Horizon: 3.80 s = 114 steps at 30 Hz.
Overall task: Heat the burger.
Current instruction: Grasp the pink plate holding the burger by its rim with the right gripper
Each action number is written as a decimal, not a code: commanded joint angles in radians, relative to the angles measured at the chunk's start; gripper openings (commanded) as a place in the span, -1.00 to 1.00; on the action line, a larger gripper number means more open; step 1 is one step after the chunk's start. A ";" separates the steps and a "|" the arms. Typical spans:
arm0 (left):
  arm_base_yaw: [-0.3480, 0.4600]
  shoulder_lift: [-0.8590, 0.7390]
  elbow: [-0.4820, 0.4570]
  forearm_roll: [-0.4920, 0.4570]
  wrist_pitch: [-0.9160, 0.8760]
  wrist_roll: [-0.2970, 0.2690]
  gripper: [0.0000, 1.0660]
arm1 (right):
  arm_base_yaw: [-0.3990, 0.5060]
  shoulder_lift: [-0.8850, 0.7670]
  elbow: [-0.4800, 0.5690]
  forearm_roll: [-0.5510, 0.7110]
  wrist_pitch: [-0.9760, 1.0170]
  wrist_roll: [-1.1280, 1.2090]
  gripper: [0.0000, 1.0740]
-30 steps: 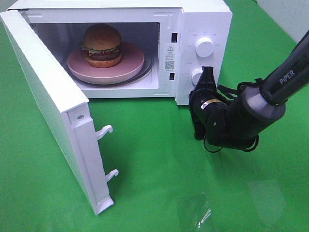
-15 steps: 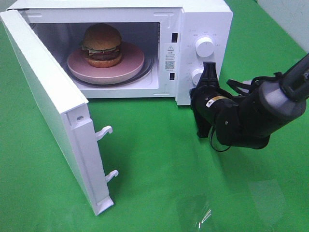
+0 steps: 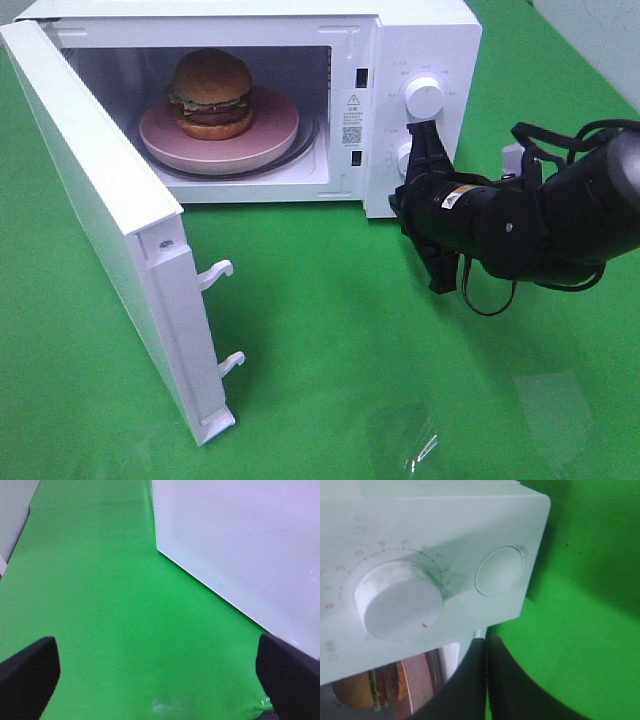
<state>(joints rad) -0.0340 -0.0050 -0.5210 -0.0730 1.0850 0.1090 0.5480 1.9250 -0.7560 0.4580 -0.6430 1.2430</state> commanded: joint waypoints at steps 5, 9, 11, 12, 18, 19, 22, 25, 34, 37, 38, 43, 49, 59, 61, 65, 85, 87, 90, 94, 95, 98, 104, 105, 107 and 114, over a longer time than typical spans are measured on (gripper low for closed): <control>0.005 -0.017 0.003 -0.006 -0.014 0.001 0.87 | -0.002 -0.112 0.003 -0.012 0.197 -0.300 -1.00; 0.005 -0.017 0.003 -0.006 -0.014 0.001 0.87 | -0.005 -0.170 0.002 -0.012 0.298 -0.456 -1.00; 0.005 -0.017 0.003 -0.006 -0.014 0.001 0.87 | -0.015 -0.194 0.002 -0.012 0.357 -0.531 -1.00; 0.005 -0.017 0.003 -0.006 -0.014 0.001 0.87 | -0.031 -0.217 0.002 -0.012 0.414 -0.604 -1.00; 0.005 -0.017 0.003 -0.006 -0.014 0.001 0.87 | -0.078 -0.282 -0.002 -0.012 0.567 -0.845 -1.00; 0.005 -0.017 0.003 -0.006 -0.014 0.001 0.87 | -0.093 -0.297 -0.014 -0.013 0.643 -0.921 -1.00; 0.005 -0.017 0.003 -0.006 -0.014 0.001 0.87 | -0.096 -0.305 -0.023 -0.013 0.689 -0.962 -1.00; 0.005 -0.017 0.003 -0.006 -0.014 0.001 0.87 | -0.096 -0.320 -0.063 -0.089 0.813 -1.062 -1.00; 0.005 -0.017 0.003 -0.006 -0.014 0.001 0.87 | -0.095 -0.320 -0.177 -0.422 1.073 -1.124 -0.96; 0.005 -0.017 0.003 -0.006 -0.014 0.001 0.87 | -0.095 -0.320 -0.208 -0.516 1.128 -1.243 -0.94; 0.005 -0.017 0.003 -0.006 -0.014 0.001 0.87 | -0.095 -0.320 -0.208 -0.516 1.128 -1.243 -0.94; 0.005 -0.017 0.003 -0.006 -0.014 0.001 0.87 | -0.095 -0.320 -0.224 -0.531 1.150 -1.540 -0.93; 0.005 -0.017 0.003 -0.006 -0.014 0.001 0.87 | -0.095 -0.320 -0.224 -0.528 1.144 -1.958 -0.91; 0.005 -0.017 0.003 -0.006 -0.014 0.001 0.87 | -0.095 -0.320 -0.224 -0.525 1.017 -2.421 -0.91; 0.005 -0.017 0.003 -0.006 -0.014 0.001 0.87 | -0.095 -0.320 -0.224 -0.524 0.988 -2.458 -0.91; 0.005 -0.017 0.003 -0.006 -0.014 0.001 0.87 | -0.095 -0.320 -0.224 -0.524 0.947 -2.518 -0.91; 0.005 -0.017 0.003 -0.006 -0.014 0.001 0.87 | -0.092 -0.320 -0.224 -0.524 0.940 -2.532 0.64; 0.005 -0.017 0.003 -0.006 -0.014 0.001 0.87 | -0.080 -0.320 -0.226 -0.530 0.940 -2.519 0.76; 0.005 -0.017 0.003 -0.006 -0.014 0.001 0.87 | -0.042 -0.320 -0.241 -0.597 0.941 -2.466 0.75; 0.005 -0.017 0.003 -0.006 -0.014 0.001 0.87 | -0.008 -0.319 -0.247 -0.670 0.919 -2.399 0.74; 0.005 -0.017 0.003 -0.006 -0.014 0.001 0.87 | 0.008 -0.311 -0.262 -0.718 0.915 -2.354 0.72; 0.005 -0.017 0.003 -0.006 -0.014 0.001 0.87 | 0.021 -0.295 -0.284 -0.754 0.917 -2.314 0.71; 0.005 -0.017 0.003 -0.006 -0.014 0.001 0.87 | 0.074 -0.201 -0.399 -0.796 0.918 -2.273 0.69; 0.005 -0.017 0.003 -0.006 -0.014 0.001 0.87 | 0.074 -0.201 -0.399 -0.796 0.918 -2.273 0.69; 0.005 -0.017 0.003 -0.006 -0.014 0.001 0.87 | 0.081 -0.186 -0.412 -0.796 0.915 -2.273 0.69; 0.005 -0.017 0.003 -0.006 -0.014 0.001 0.87 | 0.097 -0.074 -0.504 -0.793 0.909 -2.276 0.68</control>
<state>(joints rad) -0.0340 -0.0050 -0.5210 -0.0730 1.0850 0.1090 0.6430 1.8440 -1.2510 -0.3300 0.2690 -1.0410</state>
